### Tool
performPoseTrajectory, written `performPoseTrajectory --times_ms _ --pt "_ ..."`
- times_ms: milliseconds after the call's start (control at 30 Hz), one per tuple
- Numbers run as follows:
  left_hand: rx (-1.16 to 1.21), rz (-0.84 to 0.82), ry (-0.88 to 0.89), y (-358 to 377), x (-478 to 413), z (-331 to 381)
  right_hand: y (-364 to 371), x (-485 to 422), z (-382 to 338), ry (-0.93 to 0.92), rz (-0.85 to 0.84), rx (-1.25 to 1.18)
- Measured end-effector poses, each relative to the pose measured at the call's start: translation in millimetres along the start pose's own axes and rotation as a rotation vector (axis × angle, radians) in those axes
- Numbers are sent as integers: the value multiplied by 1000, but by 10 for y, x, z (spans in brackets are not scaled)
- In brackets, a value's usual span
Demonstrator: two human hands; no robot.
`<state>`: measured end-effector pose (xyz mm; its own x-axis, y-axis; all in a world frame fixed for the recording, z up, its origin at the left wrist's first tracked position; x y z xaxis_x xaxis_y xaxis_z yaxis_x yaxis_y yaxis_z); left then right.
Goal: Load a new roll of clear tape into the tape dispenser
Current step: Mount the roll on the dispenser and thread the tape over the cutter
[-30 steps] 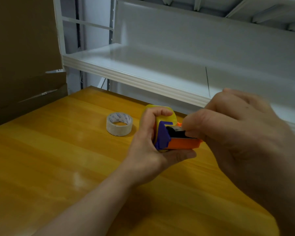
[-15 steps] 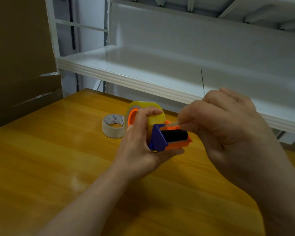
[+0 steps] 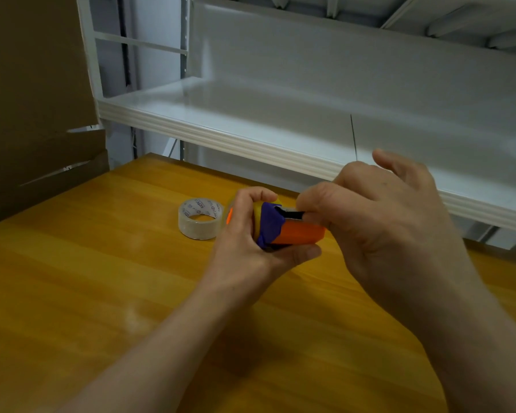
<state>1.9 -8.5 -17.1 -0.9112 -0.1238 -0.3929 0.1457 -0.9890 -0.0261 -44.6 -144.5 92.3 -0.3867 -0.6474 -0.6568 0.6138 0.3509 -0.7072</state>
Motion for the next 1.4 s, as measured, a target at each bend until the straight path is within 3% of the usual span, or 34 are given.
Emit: performPoseTrajectory --times_ms 500,933,1100,1233,1400 --pt "124 12 -111 -11 17 -2 92 -23 -83 -22 -34 84" --pt "272 42 -225 -21 36 -72 247 -15 -203 88 -79 -130" --pt "335 76 -294 -45 32 -101 361 -26 -261 262 -224 -164" --pt "423 68 -295 -43 29 -113 467 39 -268 373 -480 -347" --pt "545 47 -356 -4 48 -149 663 89 -350 399 -506 -503"
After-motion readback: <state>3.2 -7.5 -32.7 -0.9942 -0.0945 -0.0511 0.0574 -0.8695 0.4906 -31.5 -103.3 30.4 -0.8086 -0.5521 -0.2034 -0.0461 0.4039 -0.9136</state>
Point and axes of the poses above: each hand's wrist, its own x-axis away from the middle knuckle, its own y-axis out of the palm, z = x × y, the point moved 6 cm from there along -x, towards the middle knuckle, and after that the axes turned 2 degrees about -x, right-handed, at the moved point
